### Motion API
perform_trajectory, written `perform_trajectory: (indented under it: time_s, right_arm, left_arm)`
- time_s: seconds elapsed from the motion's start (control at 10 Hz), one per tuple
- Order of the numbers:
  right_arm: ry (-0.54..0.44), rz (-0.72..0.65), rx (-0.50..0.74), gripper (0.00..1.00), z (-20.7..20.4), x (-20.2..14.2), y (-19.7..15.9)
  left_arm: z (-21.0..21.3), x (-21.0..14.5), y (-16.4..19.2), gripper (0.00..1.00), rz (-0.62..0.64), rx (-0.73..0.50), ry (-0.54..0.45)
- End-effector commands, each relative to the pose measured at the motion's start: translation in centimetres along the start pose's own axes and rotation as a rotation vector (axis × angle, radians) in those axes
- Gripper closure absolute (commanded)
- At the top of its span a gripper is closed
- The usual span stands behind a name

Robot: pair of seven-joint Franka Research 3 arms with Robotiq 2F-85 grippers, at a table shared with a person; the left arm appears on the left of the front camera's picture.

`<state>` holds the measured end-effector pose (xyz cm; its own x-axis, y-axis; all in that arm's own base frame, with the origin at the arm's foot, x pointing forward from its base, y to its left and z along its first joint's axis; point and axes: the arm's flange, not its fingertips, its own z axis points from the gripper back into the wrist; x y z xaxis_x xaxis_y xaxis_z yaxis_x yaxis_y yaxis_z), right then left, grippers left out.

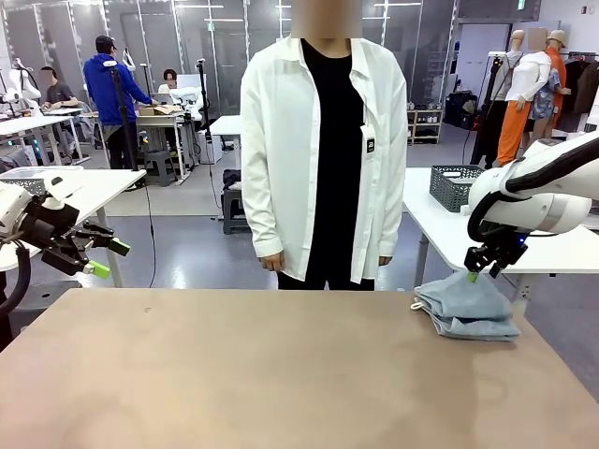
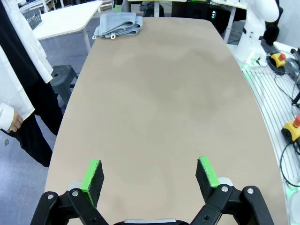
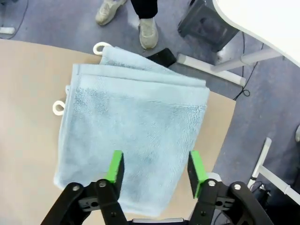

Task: Fold the towels and place them in the basket.
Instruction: Stack the folded Towel with hook on the right side of the table.

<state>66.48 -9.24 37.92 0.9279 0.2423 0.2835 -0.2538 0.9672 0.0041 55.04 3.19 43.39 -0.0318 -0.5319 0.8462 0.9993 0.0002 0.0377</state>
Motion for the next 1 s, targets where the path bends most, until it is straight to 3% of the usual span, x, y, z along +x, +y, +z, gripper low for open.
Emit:
perform_trajectory:
  time_s: [0.0, 0.1, 0.2, 0.4, 0.6, 0.7, 0.9]
  right_arm:
    - [0.024, -0.036, -0.007, 0.14, 2.6, -0.5, -0.3]
    - [0.048, -0.015, 0.025, 0.07, 5.4, -1.1, 0.2]
    - [0.046, 0.010, 0.045, 0.00, 10.9, -2.5, 1.1]
    - [-0.021, -0.062, 0.054, 0.00, 24.9, -7.0, 3.0]
    - [-0.125, -0.089, 0.001, 0.00, 34.0, -11.0, 4.4]
    - [-0.206, -0.128, 0.034, 0.00, 37.1, -13.0, 5.2]
    - [-0.373, -0.147, 0.052, 0.00, 38.8, -15.9, 7.6]
  left_arm:
    - [0.1, 0.2, -0.1, 0.00, -0.004, 0.002, 0.003]
    - [0.1, 0.2, -0.1, 0.00, -0.004, 0.002, 0.003]
    - [0.1, 0.2, -0.1, 0.00, -0.004, 0.002, 0.003]
    - [0.1, 0.2, -0.1, 0.00, -0.004, 0.002, 0.003]
    - [0.1, 0.2, -0.1, 0.00, -0.004, 0.002, 0.003]
    - [0.1, 0.2, -0.1, 0.00, -0.004, 0.002, 0.003]
    - [0.1, 0.2, -0.1, 0.00, -0.004, 0.002, 0.003]
